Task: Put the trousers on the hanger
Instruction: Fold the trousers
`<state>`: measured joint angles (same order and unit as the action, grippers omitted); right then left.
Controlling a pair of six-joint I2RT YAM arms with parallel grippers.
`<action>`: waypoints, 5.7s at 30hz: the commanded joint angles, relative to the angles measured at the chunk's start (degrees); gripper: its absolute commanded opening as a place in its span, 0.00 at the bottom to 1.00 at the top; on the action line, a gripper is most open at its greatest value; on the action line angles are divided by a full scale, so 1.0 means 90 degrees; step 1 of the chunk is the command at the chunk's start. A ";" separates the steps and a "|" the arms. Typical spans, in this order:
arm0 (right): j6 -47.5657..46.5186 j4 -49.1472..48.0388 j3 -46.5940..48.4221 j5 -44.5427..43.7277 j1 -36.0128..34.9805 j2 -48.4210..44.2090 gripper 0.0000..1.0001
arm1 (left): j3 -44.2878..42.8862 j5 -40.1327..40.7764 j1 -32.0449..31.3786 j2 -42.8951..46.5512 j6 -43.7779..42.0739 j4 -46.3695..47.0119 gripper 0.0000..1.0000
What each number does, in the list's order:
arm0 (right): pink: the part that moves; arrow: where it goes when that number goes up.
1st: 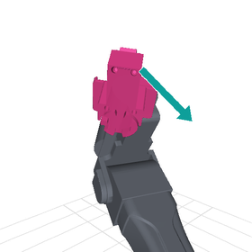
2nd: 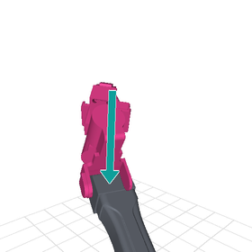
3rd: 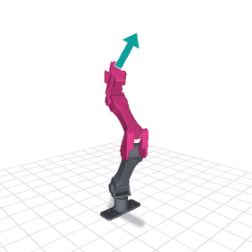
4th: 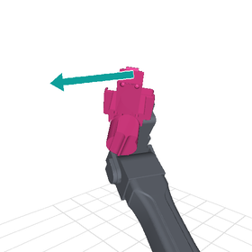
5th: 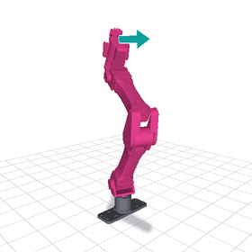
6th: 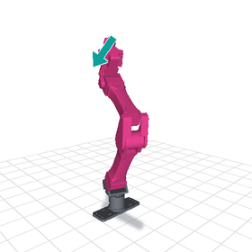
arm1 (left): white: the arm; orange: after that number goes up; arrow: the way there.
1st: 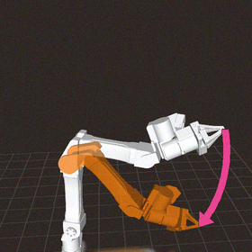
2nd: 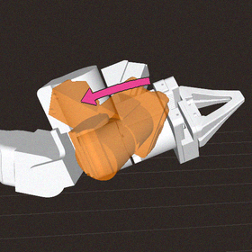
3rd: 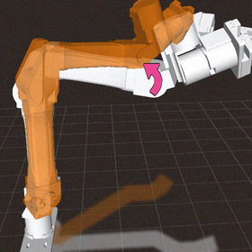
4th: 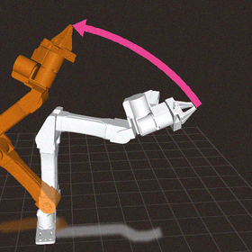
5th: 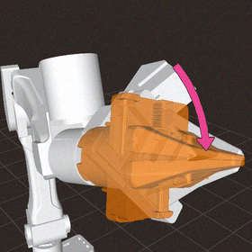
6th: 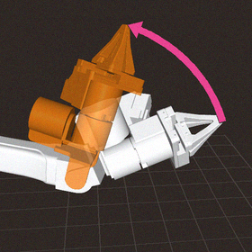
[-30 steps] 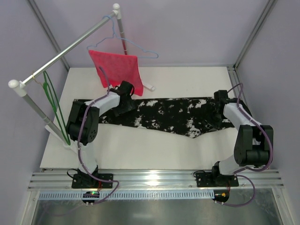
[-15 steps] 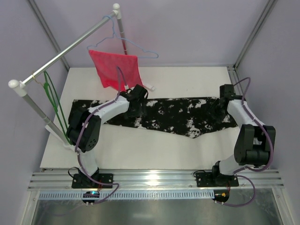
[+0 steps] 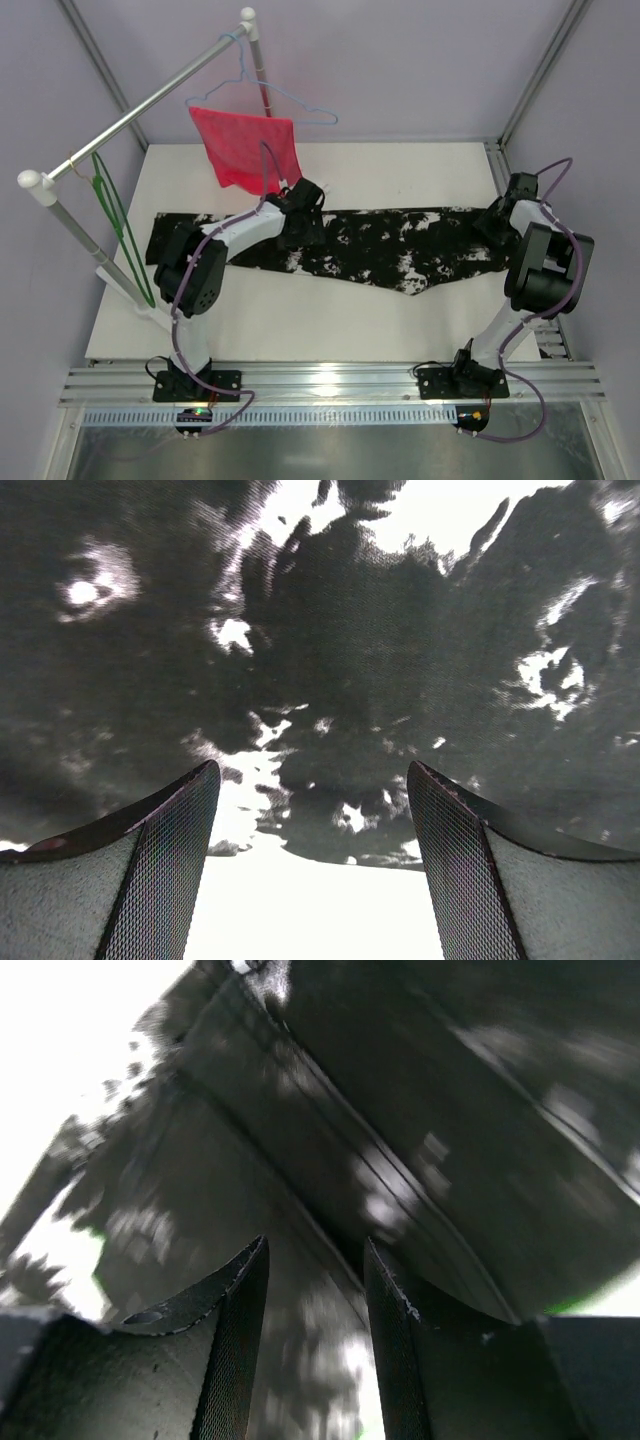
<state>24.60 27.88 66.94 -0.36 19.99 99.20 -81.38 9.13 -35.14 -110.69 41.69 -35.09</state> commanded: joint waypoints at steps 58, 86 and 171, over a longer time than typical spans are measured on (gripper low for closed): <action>0.1163 0.3563 0.5824 -0.1015 -0.0248 0.3899 0.40 | -0.0254 0.0344 -0.0002 -0.1001 0.0416 0.0217 0.73; 0.1124 0.1944 0.4732 -0.0703 -0.0307 0.2583 0.04 | -0.0264 0.0461 0.0007 -0.1324 0.0494 0.0052 0.73; -0.0116 0.1471 -0.1198 -0.0438 0.2115 -0.1734 0.39 | -0.0186 0.0754 0.0359 -0.0055 -0.0364 -0.0749 0.76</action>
<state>26.17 35.79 53.71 0.40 38.50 84.05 -83.59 15.40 -32.77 -115.70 41.54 -40.07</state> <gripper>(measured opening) 0.375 0.760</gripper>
